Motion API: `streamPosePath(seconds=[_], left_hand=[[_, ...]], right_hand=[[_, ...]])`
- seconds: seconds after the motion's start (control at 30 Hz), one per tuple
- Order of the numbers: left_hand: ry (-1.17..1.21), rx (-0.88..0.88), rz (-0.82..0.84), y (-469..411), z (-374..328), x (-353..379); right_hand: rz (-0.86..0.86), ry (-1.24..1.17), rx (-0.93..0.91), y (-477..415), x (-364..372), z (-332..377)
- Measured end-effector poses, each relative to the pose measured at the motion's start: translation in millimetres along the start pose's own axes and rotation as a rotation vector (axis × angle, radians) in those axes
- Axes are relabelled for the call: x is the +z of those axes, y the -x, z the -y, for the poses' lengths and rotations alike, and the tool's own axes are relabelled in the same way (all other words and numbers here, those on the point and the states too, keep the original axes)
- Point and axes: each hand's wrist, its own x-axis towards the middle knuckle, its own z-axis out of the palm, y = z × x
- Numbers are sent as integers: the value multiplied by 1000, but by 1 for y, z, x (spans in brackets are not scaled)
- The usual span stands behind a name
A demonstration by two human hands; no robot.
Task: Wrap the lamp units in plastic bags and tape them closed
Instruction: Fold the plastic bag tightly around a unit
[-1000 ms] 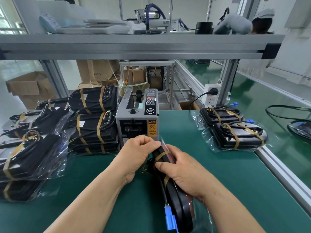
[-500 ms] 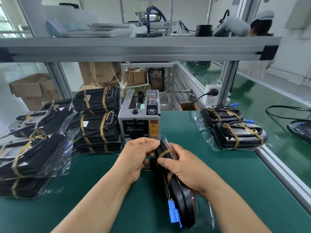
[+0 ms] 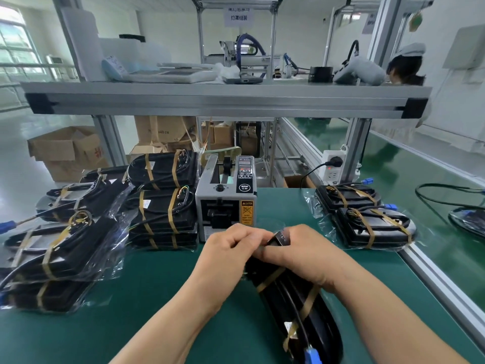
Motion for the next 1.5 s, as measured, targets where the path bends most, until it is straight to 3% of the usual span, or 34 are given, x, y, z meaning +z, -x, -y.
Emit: streamPosePath(seconds=[0.07, 0.17, 0.3, 0.47, 0.6, 0.9, 1.03, 1.13, 1.23, 1.33, 1.5], left_hand=[[78, -43, -179, -10, 2, -11], [297, -315, -432, -41, 17, -32], [446, -580, -454, -73, 40, -40], [466, -672, -444, -98, 46, -37], [542, -701, -482, -111, 48, -32], [670, -554, -693, -107, 44, -22], [540, -287, -569, -65, 21, -24], [328, -61, -307, -23, -8, -18], [113, -17, -124, -6, -29, -6], [-26, -14, -132, -8, -36, 3], [-8, -60, -108, -10, -30, 14]], right_hand=[[-54, -131, -33, 5, -1, 2], [-190, -418, -23, 10, -1, -2], [-387, -572, -27, 11, 7, -8], [-603, -638, -150, 13, 28, -11], [-669, -600, -218, 18, 41, -13], [-671, -613, -218, 26, 46, -11], [-697, -629, -185, 25, 44, -12], [-707, -627, -157, 25, 44, -12], [-732, -610, -140, 27, 46, -12], [-744, -606, -156, 28, 49, -11], [-721, -609, -189, 32, 52, -7]])
